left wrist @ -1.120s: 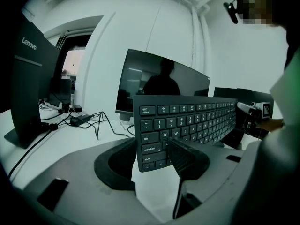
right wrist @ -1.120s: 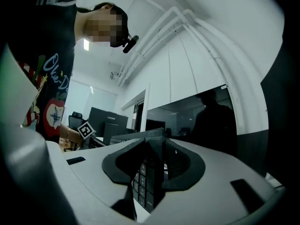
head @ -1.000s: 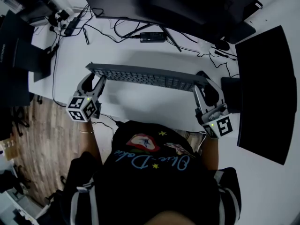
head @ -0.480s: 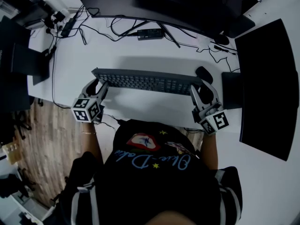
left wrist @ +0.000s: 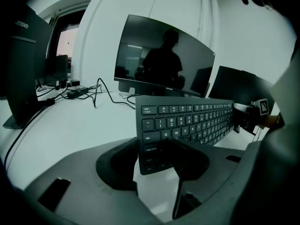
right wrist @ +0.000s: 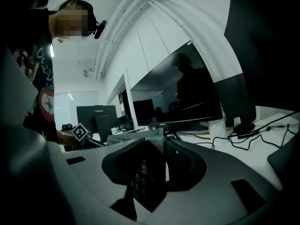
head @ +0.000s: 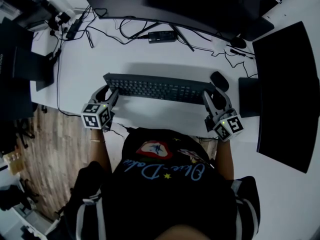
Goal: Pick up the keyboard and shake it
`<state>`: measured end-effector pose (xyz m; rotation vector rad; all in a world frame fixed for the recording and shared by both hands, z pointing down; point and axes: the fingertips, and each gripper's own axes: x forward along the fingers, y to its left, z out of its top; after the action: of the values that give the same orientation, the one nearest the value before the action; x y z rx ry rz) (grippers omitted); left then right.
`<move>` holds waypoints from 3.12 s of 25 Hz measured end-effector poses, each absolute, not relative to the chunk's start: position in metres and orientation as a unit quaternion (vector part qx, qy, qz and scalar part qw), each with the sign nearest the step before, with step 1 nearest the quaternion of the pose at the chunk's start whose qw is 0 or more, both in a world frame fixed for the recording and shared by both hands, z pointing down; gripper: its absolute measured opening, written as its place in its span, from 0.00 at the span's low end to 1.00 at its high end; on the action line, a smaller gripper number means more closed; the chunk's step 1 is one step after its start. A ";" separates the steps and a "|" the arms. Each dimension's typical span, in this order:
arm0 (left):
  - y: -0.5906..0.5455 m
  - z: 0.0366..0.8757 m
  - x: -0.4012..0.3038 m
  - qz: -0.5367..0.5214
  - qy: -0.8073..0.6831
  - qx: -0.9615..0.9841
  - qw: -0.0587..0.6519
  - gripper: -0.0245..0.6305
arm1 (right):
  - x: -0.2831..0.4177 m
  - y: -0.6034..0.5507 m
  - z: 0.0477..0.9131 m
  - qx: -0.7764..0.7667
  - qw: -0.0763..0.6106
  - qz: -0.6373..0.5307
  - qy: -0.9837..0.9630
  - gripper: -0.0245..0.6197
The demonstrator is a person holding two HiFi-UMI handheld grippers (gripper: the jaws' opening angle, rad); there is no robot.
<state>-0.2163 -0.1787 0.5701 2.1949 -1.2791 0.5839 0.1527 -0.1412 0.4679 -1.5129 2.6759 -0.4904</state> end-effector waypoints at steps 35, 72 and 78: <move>-0.196 0.603 -0.217 0.252 -0.474 0.795 0.283 0.31 | 0.168 -0.172 0.559 -0.503 -0.034 -0.303 0.809 0.22; -0.205 0.620 -0.210 0.243 -0.486 0.777 0.319 0.32 | 0.177 -0.198 0.602 -0.536 -0.137 -0.363 0.750 0.25; -0.206 0.622 -0.210 0.245 -0.490 0.772 0.321 0.32 | 0.178 -0.198 0.608 -0.546 -0.160 -0.364 0.737 0.26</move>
<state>-0.2097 -0.2057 0.6216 2.0286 -1.2875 0.6433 0.1778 -0.1985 0.6078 -1.9166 2.5849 -1.2781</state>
